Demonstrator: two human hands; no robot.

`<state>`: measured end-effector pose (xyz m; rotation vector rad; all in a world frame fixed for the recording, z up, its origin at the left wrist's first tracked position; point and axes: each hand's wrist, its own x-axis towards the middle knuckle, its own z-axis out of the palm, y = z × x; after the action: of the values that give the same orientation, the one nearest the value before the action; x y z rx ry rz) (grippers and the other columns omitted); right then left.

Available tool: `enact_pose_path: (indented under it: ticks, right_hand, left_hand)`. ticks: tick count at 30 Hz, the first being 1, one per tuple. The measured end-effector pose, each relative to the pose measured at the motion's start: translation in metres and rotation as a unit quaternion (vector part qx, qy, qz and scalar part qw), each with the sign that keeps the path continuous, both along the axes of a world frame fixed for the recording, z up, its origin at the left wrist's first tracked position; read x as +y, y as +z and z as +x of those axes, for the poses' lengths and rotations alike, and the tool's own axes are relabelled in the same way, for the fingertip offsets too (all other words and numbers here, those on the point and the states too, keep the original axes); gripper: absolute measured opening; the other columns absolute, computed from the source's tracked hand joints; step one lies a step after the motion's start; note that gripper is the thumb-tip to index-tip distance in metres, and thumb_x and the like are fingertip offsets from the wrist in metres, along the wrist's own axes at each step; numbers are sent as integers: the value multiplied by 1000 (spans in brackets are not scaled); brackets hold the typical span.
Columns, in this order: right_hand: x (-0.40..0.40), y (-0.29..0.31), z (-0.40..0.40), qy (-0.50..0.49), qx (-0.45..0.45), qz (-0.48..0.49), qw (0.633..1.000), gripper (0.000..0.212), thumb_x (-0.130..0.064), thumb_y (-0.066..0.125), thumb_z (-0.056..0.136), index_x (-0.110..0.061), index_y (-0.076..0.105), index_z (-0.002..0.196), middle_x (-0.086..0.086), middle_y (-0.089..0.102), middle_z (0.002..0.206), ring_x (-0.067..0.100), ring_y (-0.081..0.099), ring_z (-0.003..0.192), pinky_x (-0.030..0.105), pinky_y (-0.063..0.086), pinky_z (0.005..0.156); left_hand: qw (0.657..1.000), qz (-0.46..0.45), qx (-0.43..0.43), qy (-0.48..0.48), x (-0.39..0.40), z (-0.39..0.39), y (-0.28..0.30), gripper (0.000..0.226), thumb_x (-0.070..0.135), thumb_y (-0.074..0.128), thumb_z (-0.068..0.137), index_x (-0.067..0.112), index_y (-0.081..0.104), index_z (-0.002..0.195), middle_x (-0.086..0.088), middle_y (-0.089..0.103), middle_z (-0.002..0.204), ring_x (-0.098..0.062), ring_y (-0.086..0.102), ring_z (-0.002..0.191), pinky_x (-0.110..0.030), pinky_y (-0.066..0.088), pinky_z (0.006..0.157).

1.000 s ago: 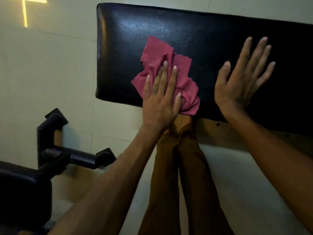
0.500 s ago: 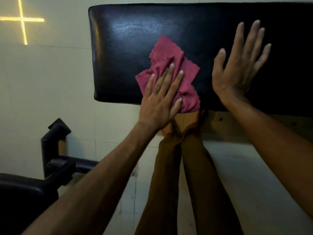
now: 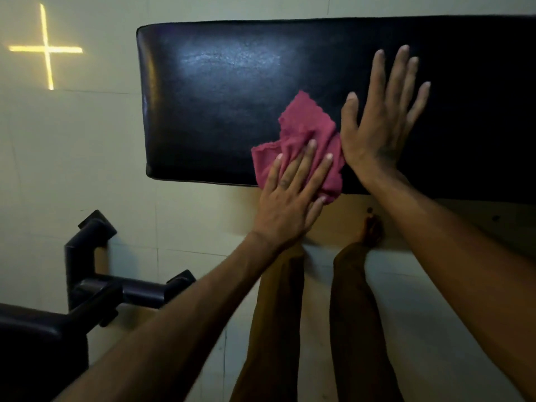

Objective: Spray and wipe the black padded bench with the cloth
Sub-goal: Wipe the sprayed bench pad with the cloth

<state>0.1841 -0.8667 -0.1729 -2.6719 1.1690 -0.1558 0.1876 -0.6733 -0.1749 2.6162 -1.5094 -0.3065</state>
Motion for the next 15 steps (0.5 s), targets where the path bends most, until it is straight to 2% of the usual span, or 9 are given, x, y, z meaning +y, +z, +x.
enact_pose_path:
  ticks: [3,5,9,12,15]
  right_hand:
    - [-3,1,-3,10,2,9,1000,67,-49,30,103,-19,20,162,14,14,169,31,11,157,53,4,126]
    - [-4,2,-2,16,7,15,1000,67,-51,29,104,-21,19,162,12,13,170,29,10,157,52,4,127]
    - [-11,3,-8,35,22,19,999,67,-53,28,104,-22,17,163,11,11,170,29,9,157,51,5,127]
    - [-14,4,-13,47,27,11,998,67,-53,27,104,-22,17,163,12,12,170,29,10,157,51,6,127]
    - [-11,4,-11,47,26,6,999,67,-52,27,105,-21,18,163,13,13,170,30,11,157,51,6,127]
  left_hand:
    - [995,13,-14,-94,15,27,-2,73,45,50,102,22,13,161,-12,12,168,-22,6,156,-46,4,128]
    - [997,23,-27,-68,23,44,-1,79,52,54,99,23,15,161,-11,12,168,-22,8,156,-45,7,128]
    - [999,23,-18,14,30,44,5,83,66,46,96,21,19,160,-11,13,168,-21,5,156,-43,9,128]
    - [999,18,4,48,27,37,7,85,67,47,96,18,21,160,-12,13,168,-24,7,157,-45,10,128]
    - [997,15,29,71,21,32,12,86,58,53,95,15,18,161,-14,8,168,-24,1,156,-45,2,128]
